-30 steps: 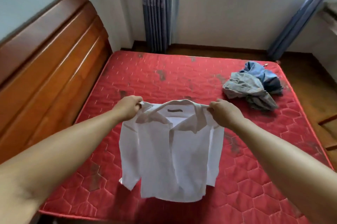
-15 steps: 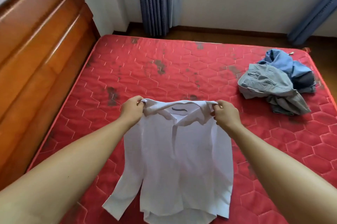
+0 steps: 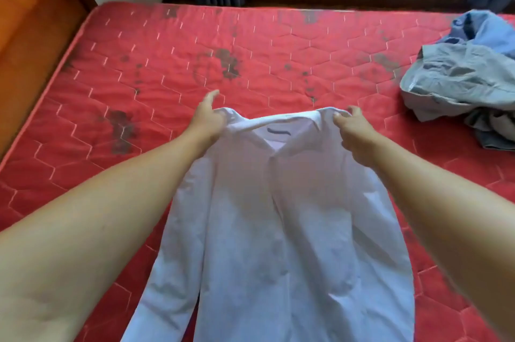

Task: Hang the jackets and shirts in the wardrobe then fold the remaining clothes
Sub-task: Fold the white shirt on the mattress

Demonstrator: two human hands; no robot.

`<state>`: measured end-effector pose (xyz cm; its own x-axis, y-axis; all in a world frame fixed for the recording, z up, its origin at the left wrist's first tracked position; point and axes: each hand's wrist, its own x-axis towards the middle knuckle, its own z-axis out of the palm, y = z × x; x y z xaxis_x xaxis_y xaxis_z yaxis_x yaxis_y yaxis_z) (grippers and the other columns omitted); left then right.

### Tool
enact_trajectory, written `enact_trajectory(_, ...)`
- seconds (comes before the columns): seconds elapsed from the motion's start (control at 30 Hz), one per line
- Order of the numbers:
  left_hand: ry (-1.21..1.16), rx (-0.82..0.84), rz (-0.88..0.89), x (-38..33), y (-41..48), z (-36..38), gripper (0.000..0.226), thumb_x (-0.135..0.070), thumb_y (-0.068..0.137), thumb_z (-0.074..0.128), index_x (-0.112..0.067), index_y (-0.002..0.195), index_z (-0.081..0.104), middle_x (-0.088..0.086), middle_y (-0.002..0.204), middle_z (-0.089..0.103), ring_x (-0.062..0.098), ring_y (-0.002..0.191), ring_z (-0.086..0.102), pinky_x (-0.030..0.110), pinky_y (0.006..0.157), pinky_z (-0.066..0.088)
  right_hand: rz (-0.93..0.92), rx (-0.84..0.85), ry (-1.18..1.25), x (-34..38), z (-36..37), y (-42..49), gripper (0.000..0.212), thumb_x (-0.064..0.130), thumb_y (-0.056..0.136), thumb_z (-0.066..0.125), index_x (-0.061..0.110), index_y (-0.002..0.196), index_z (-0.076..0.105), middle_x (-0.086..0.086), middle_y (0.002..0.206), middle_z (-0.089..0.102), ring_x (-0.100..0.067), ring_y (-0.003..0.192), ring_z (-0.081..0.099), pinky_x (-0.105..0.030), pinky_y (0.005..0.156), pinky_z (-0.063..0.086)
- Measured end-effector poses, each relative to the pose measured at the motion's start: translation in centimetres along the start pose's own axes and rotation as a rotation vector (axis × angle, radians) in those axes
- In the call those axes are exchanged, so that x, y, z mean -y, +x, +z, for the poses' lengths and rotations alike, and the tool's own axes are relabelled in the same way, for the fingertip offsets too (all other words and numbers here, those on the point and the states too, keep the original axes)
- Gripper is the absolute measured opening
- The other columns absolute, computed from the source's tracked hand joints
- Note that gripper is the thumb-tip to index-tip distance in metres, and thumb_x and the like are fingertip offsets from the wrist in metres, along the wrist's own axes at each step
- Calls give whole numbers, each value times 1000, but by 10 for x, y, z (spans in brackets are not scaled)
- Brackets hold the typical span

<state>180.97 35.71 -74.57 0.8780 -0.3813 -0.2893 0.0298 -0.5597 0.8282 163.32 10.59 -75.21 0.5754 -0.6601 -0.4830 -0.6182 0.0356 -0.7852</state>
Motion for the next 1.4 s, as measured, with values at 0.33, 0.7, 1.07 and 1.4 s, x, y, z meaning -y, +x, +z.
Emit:
enact_trajectory(0.33, 855, 439, 96, 156, -38, 73, 87, -60, 95, 52, -32, 161, 2, 13, 167, -14, 29, 154, -16, 51, 124, 2, -114, 362, -1134, -162, 80, -20, 89, 77, 89, 41, 34, 158, 7, -10, 167, -8, -33, 154, -7, -69, 117, 5)
enact_trajectory(0.7, 1027, 377, 199, 212, -86, 84, 88, -73, 93, 37, -40, 157, -14, 8, 164, -29, 27, 151, -28, 59, 120, -9, -241, 265, -1232, -209, 81, -43, 99, 88, 83, 19, 34, 157, -17, -8, 164, -29, -30, 152, -25, -68, 117, -10)
enact_trajectory(1.07, 809, 327, 63, 285, -325, 63, 96, -47, 82, 76, -29, 159, 24, 21, 166, 3, 39, 153, 8, 52, 119, 25, -112, 44, -964, -348, 53, -264, 86, 56, 90, 55, 14, 158, 25, -25, 162, 18, -43, 149, 22, -64, 113, 28)
enact_trajectory(1.4, 512, 425, -267, 280, -391, 43, 51, -8, 85, 60, -34, 125, 43, -1, 114, 34, 22, 87, 57, 43, 84, 55, 264, 36, -607, -349, 20, -324, 46, 3, 90, 50, 15, 132, 35, -12, 77, 60, -34, 72, 58, -41, 62, 43)
